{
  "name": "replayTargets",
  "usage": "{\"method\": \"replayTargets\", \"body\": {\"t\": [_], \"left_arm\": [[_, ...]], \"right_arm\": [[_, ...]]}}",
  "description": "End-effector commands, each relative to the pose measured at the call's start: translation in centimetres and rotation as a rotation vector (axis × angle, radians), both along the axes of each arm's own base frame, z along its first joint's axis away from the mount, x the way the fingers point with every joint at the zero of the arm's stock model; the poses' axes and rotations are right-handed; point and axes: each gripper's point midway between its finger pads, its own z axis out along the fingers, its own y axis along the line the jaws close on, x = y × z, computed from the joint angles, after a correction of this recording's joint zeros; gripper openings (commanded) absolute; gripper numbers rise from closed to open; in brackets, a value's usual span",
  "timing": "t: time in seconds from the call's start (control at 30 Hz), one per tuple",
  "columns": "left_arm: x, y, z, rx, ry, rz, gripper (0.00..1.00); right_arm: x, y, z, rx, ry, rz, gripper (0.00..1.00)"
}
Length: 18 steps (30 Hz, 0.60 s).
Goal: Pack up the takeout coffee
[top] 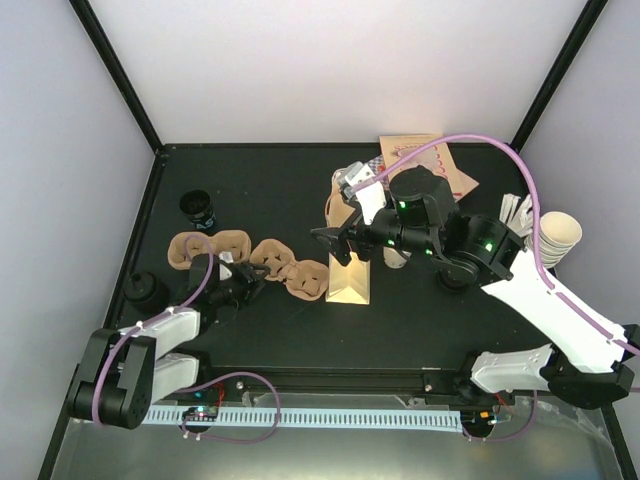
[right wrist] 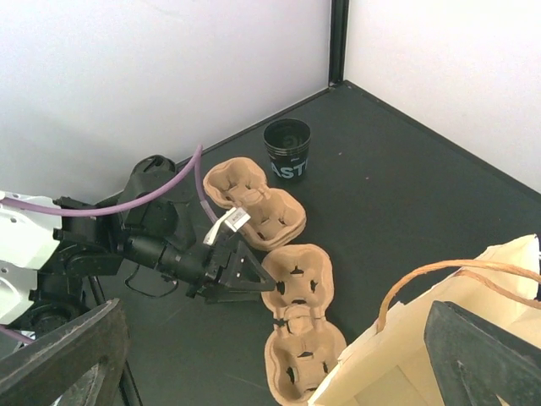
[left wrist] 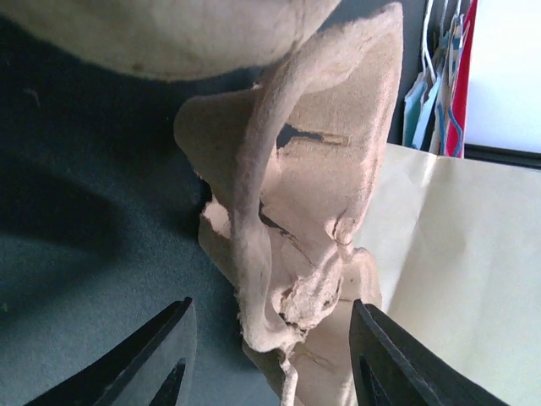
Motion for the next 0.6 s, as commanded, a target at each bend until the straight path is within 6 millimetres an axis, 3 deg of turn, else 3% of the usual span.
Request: {"method": "replayTargets", "body": {"t": [0.0,0.2,0.37,0.57], "left_arm": [[1.4,0.7,0.5,0.018,-0.048,0.047,0.49],[2.8,-0.4,1.2,-0.025,-0.073,0.001,0.41],[2.9,-0.6,0.6,-0.025,-0.053,-0.015,0.12],[2.1,0.3,0.6,0.057,-0.043,-0.009,0.07]], "right_arm": [[-0.2,-0.2,0.4,0.01,-0.031,-0.001,0.98],[-0.1,-0.1,0.2,0.003,-0.031,0.0,0.98],[-0.1,-0.1,-0.2,-0.007,-0.019,-0.001,0.98],[-0.1,-0.3,-0.7,-0.01,-0.014,-0.007,0.98]]}}
